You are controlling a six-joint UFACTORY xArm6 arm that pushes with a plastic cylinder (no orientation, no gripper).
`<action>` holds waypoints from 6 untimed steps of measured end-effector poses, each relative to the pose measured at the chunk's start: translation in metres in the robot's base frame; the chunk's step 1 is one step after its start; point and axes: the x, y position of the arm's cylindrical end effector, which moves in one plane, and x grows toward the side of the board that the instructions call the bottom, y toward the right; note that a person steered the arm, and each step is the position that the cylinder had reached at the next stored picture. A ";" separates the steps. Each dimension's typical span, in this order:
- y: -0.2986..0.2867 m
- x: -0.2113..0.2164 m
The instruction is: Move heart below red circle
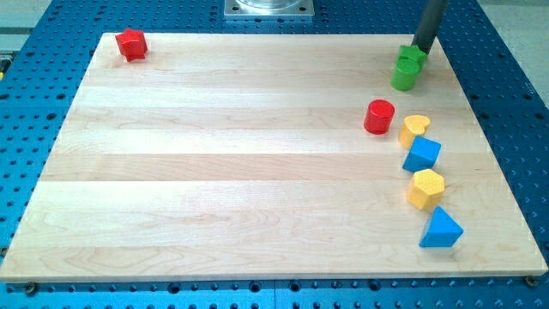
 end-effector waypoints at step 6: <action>-0.030 0.221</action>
